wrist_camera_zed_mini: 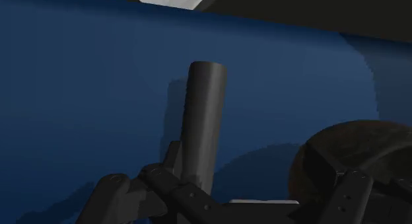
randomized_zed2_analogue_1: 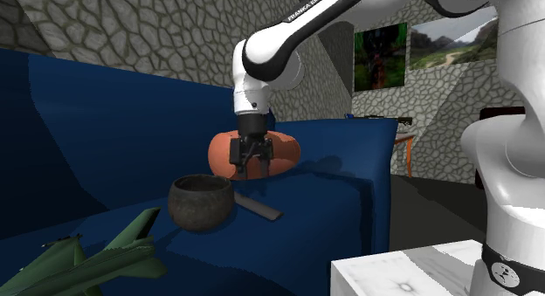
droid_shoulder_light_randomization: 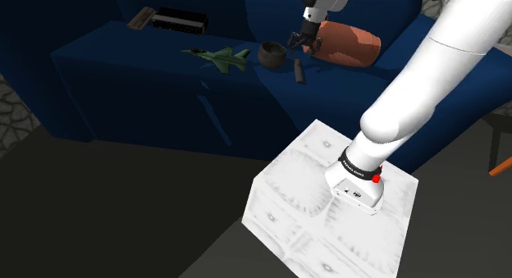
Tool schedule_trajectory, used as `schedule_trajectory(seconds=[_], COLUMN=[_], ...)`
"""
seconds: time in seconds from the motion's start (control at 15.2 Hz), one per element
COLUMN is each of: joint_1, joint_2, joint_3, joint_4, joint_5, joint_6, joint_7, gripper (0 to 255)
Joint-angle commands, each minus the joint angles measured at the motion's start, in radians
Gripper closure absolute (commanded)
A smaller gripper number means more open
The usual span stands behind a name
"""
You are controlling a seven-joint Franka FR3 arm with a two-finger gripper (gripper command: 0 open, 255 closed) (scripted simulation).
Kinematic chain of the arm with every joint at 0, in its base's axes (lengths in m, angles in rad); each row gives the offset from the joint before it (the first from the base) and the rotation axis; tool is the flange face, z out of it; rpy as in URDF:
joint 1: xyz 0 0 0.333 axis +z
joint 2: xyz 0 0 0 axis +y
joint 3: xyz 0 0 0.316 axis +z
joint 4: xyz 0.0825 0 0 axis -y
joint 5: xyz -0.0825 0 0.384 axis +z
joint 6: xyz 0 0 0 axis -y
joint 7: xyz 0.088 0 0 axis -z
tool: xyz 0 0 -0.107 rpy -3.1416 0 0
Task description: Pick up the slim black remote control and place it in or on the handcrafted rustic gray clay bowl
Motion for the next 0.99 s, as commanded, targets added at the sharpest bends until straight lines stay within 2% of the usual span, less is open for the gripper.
schedule_trajectory(seconds=[0.0, 0.2, 0.66, 0.92], joint_1=[-0.021, -0.045, -0.045, -0.045], joint_2=[0.065, 0.126, 0.173, 0.173], joint_3=[-0.019, -0.035, -0.026, -0.026], joint_4=[0.03, 0.053, 0.003, 0.003], joint_5=[0.029, 0.061, 0.088, 0.088], joint_6=[0.015, 0.03, 0.124, 0.124], joint_7=[0.006, 0.014, -0.004, -0.004], gripper=[0, 0, 0, 0])
